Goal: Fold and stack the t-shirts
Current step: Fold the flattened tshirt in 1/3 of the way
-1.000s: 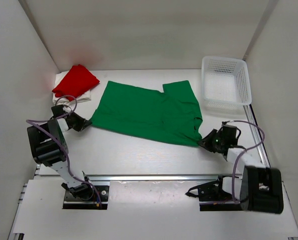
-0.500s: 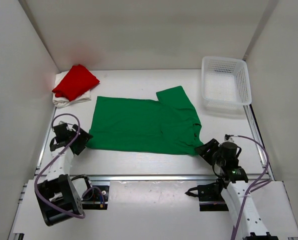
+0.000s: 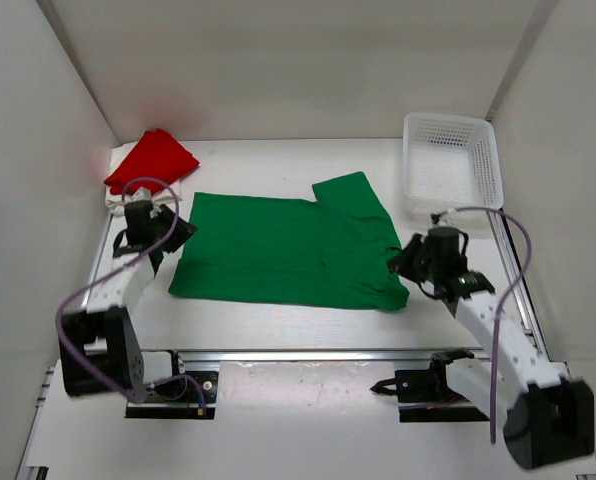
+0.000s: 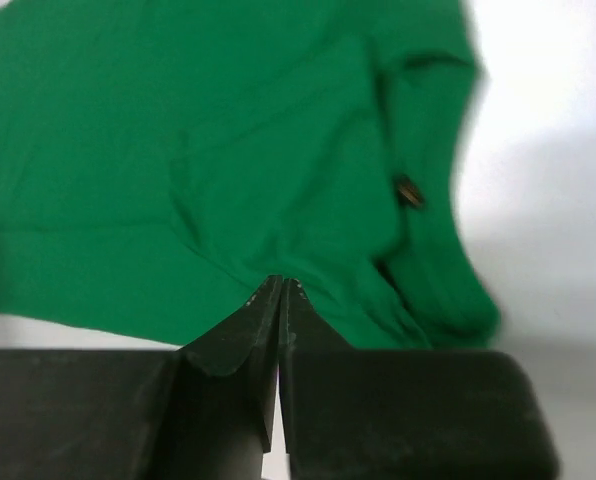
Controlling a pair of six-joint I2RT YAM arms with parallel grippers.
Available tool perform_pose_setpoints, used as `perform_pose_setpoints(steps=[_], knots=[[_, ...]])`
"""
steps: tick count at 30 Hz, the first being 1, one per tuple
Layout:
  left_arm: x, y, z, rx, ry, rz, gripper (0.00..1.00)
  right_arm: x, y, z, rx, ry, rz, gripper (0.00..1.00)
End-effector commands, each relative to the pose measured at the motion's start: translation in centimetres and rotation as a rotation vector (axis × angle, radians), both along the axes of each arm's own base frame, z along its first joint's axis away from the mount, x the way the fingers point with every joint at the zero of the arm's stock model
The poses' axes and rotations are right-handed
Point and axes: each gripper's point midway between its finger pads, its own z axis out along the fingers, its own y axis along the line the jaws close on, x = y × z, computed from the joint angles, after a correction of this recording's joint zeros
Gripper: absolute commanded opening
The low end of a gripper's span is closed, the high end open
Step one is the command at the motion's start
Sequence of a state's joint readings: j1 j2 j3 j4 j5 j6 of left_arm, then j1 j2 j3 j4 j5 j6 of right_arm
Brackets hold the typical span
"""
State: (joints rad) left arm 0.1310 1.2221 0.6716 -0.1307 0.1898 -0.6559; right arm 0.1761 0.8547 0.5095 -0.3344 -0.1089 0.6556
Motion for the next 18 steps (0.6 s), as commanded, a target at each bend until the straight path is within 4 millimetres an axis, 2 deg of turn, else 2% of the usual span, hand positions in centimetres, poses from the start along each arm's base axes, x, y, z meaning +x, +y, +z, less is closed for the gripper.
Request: perform_pose_setpoints(steps=[1, 2, 3, 4, 5, 6, 7, 9, 10, 11, 13, 16, 17, 18], knots=[[5.8, -1.2, 2.6, 0.039, -0.098, -0.036, 0.4, 5.5, 2.3, 3.7, -0.057, -0.141, 0.111, 0.0], [7.4, -1.1, 2.2, 0.059, -0.072, -0.038, 0.39, 6.7, 3.5, 3.5, -0.042, -0.14, 0.155, 0.0], [9.6, -1.4, 2.1, 0.059, -0.068, -0.049, 0.38, 7.1, 4.0, 2.1, -0.037, -0.099, 0.182, 0.0], [10.2, -1.5, 1.1, 0.057, -0.042, -0.063, 0.38, 8.1, 4.9, 2.8, -0.02, -0.131, 0.208, 0.0], [12.2, -1.5, 0.6, 0.055, -0.028, -0.075, 0.36, 9.2, 5.5, 2.7, -0.023, -0.15, 0.234, 0.0], [13.9, -1.0, -0.1, 0.056, -0.005, -0.07, 0.36, 9.7, 5.8, 1.7, -0.023, -0.127, 0.244, 0.0], [14.6, -0.8, -1.0, 0.067, 0.019, -0.077, 0.37, 10.2, 6.5, 2.1, -0.019, -0.131, 0.27, 0.01], [17.7, 0.6, -2.7, 0.093, 0.084, -0.059, 0.37, 10.8, 7.1, 0.9, -0.021, -0.095, 0.291, 0.0], [18.6, 0.6, -3.8, 0.111, 0.12, -0.07, 0.39, 10.9, 7.5, 0.6, -0.022, -0.09, 0.303, 0.0], [19.4, 1.3, -3.7, 0.139, 0.119, -0.059, 0.4, 11.0, 7.9, 0.6, -0.012, -0.113, 0.315, 0.0], [20.9, 2.0, -5.0, 0.177, 0.164, -0.057, 0.43, 11.4, 7.9, 0.8, 0.004, -0.145, 0.315, 0.0], [22.4, 2.8, -6.1, 0.227, 0.204, -0.051, 0.46, 11.3, 7.7, 0.0, 0.024, -0.126, 0.33, 0.0], [22.3, 2.7, -6.6, 0.238, 0.229, -0.056, 0.49, 11.1, 7.6, -0.2, 0.02, -0.12, 0.333, 0.0], [23.1, 2.5, -6.6, 0.243, 0.223, -0.061, 0.51, 11.1, 7.8, -0.2, 0.028, -0.12, 0.341, 0.0]])
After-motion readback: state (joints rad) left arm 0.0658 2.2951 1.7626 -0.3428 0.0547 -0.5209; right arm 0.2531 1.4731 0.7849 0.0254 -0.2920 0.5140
